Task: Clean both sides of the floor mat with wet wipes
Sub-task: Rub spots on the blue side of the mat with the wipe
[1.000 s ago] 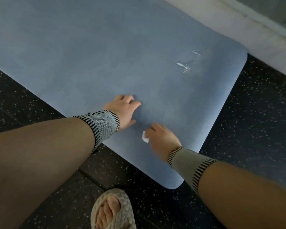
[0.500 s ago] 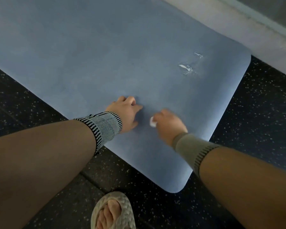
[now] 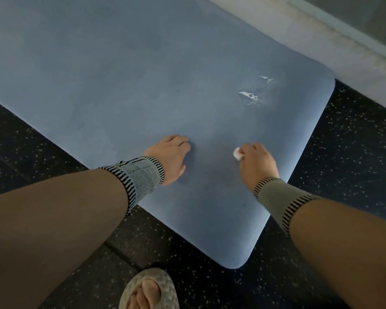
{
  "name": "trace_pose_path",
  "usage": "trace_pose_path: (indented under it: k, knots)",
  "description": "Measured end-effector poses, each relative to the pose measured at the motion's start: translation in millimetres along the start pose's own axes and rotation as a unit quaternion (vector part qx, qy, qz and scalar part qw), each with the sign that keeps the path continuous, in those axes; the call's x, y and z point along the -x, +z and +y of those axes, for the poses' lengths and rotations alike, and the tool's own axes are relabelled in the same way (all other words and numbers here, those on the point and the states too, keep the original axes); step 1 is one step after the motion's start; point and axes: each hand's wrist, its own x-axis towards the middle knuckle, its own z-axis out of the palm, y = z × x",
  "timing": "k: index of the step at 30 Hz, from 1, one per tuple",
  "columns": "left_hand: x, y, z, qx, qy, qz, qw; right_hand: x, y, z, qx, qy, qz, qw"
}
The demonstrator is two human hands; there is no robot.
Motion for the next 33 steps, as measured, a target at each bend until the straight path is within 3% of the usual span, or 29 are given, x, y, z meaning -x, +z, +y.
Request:
trace_pose_path:
  k: [2, 7, 8, 11, 13, 14, 17, 19, 20, 23, 24, 26, 28, 30, 32, 33]
  knots:
    - [-4.6, -3.9, 3.4, 0.002, -0.008, 0.022, 1.000, 20.3, 0.1, 0.0, -0.021, 0.011, 0.003, 1.000]
    - [-18.6, -15.4, 10.2, -0.019, -0.016, 0.021, 0.999, 14.8, 15.2, -44.8, -0.035, -0.177, -0.086, 0.980]
    - [-18.9, -15.1, 9.7, -0.017, -0.016, 0.016, 1.000, 2.2, 13.1, -42.2, -0.019, -0.167, -0.081, 0.982]
    - [-16.8, -10.3, 8.0, -0.030, -0.014, 0.007, 0.999, -20.6, 0.0, -1.6, -0.019, -0.007, -0.011, 1.000]
    - [-19.0, -8.4, 10.0, -0.027, -0.018, 0.025, 0.999, -6.5, -3.4, 13.5, -0.013, 0.055, 0.024, 0.998]
    - [-21.2, -8.8, 11.7, -0.022, -0.026, 0.035, 0.999, 5.0, -2.7, 9.4, -0.018, 0.034, 0.018, 0.999]
    - [-27.4, -9.9, 15.4, -0.017, -0.026, 0.049, 0.998, 38.6, 3.0, -24.9, -0.097, -0.175, -0.055, 0.978]
    - [-29.5, -7.3, 16.3, -0.029, 0.002, 0.040, 0.999, 27.8, 4.8, -27.6, -0.078, -0.249, -0.063, 0.963]
    - [-29.8, -5.5, 16.3, -0.036, 0.012, 0.029, 0.999, 13.7, 3.0, -23.0, -0.071, -0.229, -0.053, 0.969]
    - [-31.6, -2.2, 14.3, -0.043, 0.020, 0.003, 0.999, -29.0, -5.2, 3.6, -0.066, -0.012, 0.037, 0.997]
    - [-33.7, -3.4, 13.9, -0.041, 0.025, 0.004, 0.999, -33.3, -5.5, 7.4, -0.056, 0.025, 0.054, 0.997]
    - [-40.6, -7.9, 14.4, -0.038, 0.037, 0.016, 0.998, -25.9, -5.3, -1.7, -0.070, -0.014, 0.042, 0.997]
    - [-50.8, -13.2, 16.3, -0.021, 0.039, 0.026, 0.999, -3.0, -1.4, -10.9, -0.077, -0.179, 0.012, 0.981]
    - [-60.8, -16.2, 19.7, -0.009, 0.043, 0.025, 0.999, 1.2, -1.4, -5.5, -0.049, -0.261, -0.033, 0.964]
    - [-68.4, -16.1, 23.4, -0.009, 0.046, 0.022, 0.999, -24.4, -8.0, 8.9, -0.021, -0.231, -0.011, 0.973]
    - [-71.7, -15.6, 24.5, -0.007, 0.043, 0.023, 0.999, -40.9, -13.6, 16.9, -0.020, -0.157, 0.016, 0.987]
